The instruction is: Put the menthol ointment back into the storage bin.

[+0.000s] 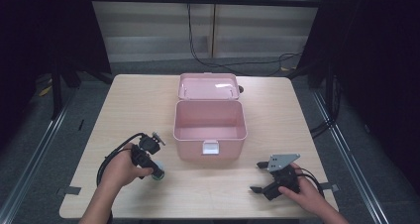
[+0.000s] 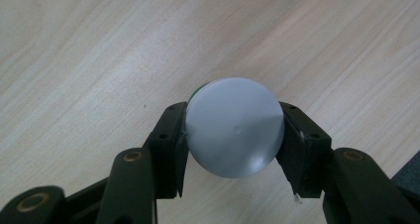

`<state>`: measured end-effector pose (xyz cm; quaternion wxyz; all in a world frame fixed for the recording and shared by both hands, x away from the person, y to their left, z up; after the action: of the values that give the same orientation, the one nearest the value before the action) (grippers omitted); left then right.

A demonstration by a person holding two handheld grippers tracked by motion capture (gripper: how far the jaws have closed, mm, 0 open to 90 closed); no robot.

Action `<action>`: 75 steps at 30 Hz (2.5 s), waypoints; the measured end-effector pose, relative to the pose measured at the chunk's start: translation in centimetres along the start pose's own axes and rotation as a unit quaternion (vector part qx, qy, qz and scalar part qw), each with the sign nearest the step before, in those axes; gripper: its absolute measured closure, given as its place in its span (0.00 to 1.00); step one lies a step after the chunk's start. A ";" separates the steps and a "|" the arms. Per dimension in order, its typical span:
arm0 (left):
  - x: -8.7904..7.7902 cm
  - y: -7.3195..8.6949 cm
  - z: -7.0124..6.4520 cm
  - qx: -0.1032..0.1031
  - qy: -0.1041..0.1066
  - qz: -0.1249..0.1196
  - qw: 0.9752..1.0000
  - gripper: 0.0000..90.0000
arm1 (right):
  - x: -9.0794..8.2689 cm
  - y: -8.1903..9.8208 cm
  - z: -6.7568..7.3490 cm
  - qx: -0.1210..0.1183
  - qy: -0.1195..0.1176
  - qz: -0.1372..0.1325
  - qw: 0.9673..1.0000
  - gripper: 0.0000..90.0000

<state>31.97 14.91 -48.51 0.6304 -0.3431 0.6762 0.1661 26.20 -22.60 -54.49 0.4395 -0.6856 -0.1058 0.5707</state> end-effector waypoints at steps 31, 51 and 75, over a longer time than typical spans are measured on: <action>-7.2 -3.4 -0.2 -0.035 0.022 -0.012 0.999 0.55 | 0.0 0.0 0.0 -0.002 0.001 -0.001 1.000 0.12; -10.6 -6.8 -0.4 -0.040 0.017 -0.022 0.999 0.55 | 0.0 0.0 0.0 -0.001 0.000 -0.001 1.000 0.12; -13.7 -11.0 -0.3 -0.042 0.006 -0.039 0.998 0.56 | 0.0 0.0 0.0 -0.002 0.000 0.000 1.000 0.12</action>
<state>38.79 10.41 -32.95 0.6176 -0.3965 0.6582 0.1677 26.23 -22.61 -54.48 0.4384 -0.6864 -0.1066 0.5703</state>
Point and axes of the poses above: each handheld gripper's, and its own axes: x roughly forward along the jaws, y roughly out of its underside, z roughly to its left, the point moved 5 cm from there along x, roughly forward along the jaws
